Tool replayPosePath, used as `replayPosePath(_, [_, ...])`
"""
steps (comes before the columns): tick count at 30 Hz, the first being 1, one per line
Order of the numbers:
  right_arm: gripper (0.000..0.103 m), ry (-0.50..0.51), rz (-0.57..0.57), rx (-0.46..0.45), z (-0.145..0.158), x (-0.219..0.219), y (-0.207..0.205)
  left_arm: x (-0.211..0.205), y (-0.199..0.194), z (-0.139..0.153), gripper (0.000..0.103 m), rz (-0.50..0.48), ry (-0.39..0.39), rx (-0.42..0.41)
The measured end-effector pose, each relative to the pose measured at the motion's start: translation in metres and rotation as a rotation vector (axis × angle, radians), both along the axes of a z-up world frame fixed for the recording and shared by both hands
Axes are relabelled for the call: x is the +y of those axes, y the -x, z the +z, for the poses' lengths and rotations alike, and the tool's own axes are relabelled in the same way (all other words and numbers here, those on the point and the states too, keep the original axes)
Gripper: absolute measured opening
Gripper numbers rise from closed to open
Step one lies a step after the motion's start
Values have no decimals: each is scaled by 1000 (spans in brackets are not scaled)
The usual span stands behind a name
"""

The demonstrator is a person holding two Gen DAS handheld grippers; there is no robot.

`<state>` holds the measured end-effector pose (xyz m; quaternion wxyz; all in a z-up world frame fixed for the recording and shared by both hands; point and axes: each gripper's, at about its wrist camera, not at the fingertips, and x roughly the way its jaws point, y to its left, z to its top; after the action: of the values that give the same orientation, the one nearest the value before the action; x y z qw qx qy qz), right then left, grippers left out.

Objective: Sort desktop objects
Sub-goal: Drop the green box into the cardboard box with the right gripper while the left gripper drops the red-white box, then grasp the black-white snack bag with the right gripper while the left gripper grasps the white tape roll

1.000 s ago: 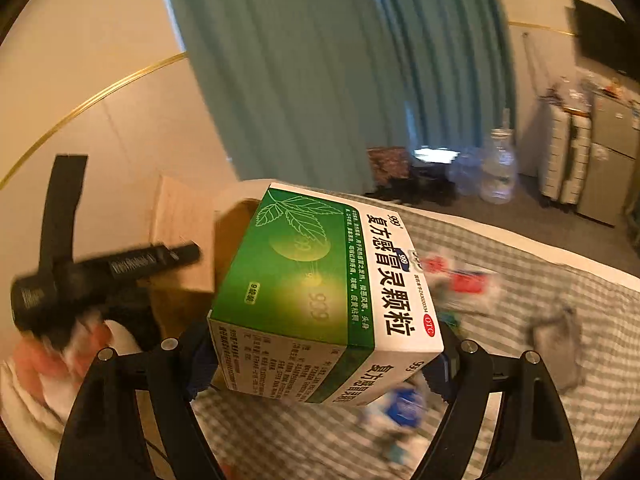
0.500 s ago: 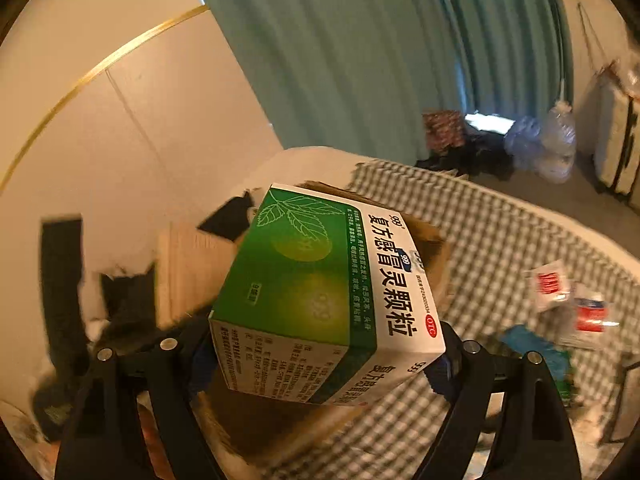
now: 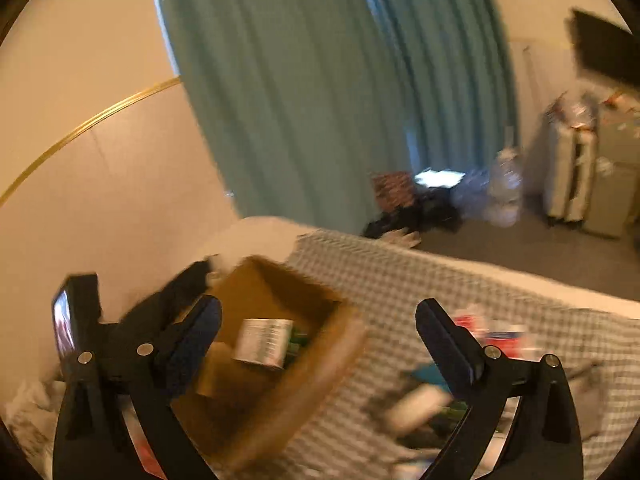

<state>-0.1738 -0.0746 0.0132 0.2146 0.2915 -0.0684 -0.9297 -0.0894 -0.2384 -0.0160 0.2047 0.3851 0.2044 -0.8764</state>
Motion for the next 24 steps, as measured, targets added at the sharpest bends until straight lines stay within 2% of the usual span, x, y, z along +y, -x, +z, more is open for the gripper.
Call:
replayPosePath(2, [98,-37,-51,7,0,36,-18,23,-1,7,91,-82,7,31])
replayPosePath(4, [98,-75,-99,13,-1,64,-32,44,-3,13,97,-141,23,54])
replayPosePath(8, [98,-197,-195,6,-9,120,-57,98,-7,22,103,-267,105,97])
replayPosePath(12, [98,-209,-281,-32,-25,168,-69,144,-1,18,103,-386,133,76])
replayPosePath(16, [98,-128,-292,-93,-30,199,-56,176,11,0,103,-459,198,25])
replayPosePath(20, [98,-154,-293,-116,-37,216,-51,196,23,-28,103,-483,252,-29])
replayPosePath(22, [98,-187,-299,-142,-51,218,-42,206,31,-45,103,-492,277,-70])
replayPosePath(24, [98,-221,-304,-206,-73,222,-26,212,40,-59,103,-513,310,-87])
